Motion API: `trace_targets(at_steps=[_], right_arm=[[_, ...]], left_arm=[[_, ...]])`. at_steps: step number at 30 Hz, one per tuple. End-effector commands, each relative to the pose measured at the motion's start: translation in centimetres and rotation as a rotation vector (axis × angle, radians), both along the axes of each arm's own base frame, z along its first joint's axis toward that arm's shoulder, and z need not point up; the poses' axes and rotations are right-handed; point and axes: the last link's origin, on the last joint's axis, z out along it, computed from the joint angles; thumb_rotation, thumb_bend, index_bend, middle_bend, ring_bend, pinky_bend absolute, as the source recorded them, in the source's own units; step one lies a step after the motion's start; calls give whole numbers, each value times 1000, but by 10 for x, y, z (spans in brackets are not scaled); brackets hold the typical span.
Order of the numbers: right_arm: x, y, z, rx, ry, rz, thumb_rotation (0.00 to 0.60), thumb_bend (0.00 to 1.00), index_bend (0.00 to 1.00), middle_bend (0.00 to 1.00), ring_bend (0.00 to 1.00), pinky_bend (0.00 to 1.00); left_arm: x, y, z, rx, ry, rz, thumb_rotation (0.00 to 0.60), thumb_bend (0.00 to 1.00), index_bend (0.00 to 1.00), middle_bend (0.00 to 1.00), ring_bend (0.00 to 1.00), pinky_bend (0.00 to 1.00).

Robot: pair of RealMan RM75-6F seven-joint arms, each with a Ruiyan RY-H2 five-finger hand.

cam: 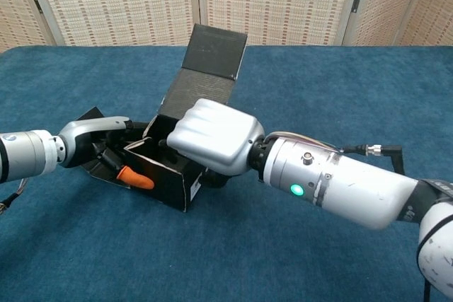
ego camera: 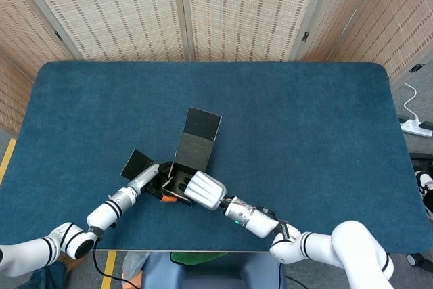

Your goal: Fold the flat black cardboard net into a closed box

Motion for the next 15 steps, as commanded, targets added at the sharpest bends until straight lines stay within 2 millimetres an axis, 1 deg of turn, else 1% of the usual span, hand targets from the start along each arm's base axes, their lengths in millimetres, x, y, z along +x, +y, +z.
trace_targets(at_steps=[1, 3, 6, 8, 9, 12, 13, 15], right_arm=[[2, -2, 3, 3, -1, 0, 600, 268, 889, 807, 893, 1000], [4, -3, 4, 3, 0, 3, 600, 268, 948, 861, 895, 1000], [5, -3, 5, 2, 0, 4, 600, 268, 974, 901, 896, 1000], [6, -4, 6, 2, 2, 4, 600, 268, 999, 964, 897, 1000], [6, -4, 7, 3, 2, 5, 600, 268, 1000, 976, 897, 1000], [4, -6, 11, -11, 17, 24, 600, 267, 1000, 977, 897, 1000], [4, -6, 12, -13, 18, 30, 600, 266, 1000, 959, 897, 1000], [3, -7, 15, -17, 22, 48, 600, 264, 985, 893, 896, 1000]], left_arm=[[0, -1, 0, -1, 1, 1, 600, 175, 414, 408, 562, 770], [-1, -1, 0, 2, 2, 0, 600, 175, 415, 409, 562, 771], [-1, -1, 0, 3, 4, 0, 600, 174, 414, 409, 562, 771], [-2, -1, 0, 7, 7, -2, 600, 173, 414, 408, 562, 770], [-2, -1, 0, 8, 8, -2, 600, 173, 414, 408, 562, 769], [-2, 0, 0, 24, 14, -7, 600, 172, 414, 408, 562, 763], [-2, 0, 0, 27, 17, -7, 600, 172, 414, 408, 562, 760], [-2, 0, 0, 34, 21, -10, 600, 172, 414, 408, 562, 755]])
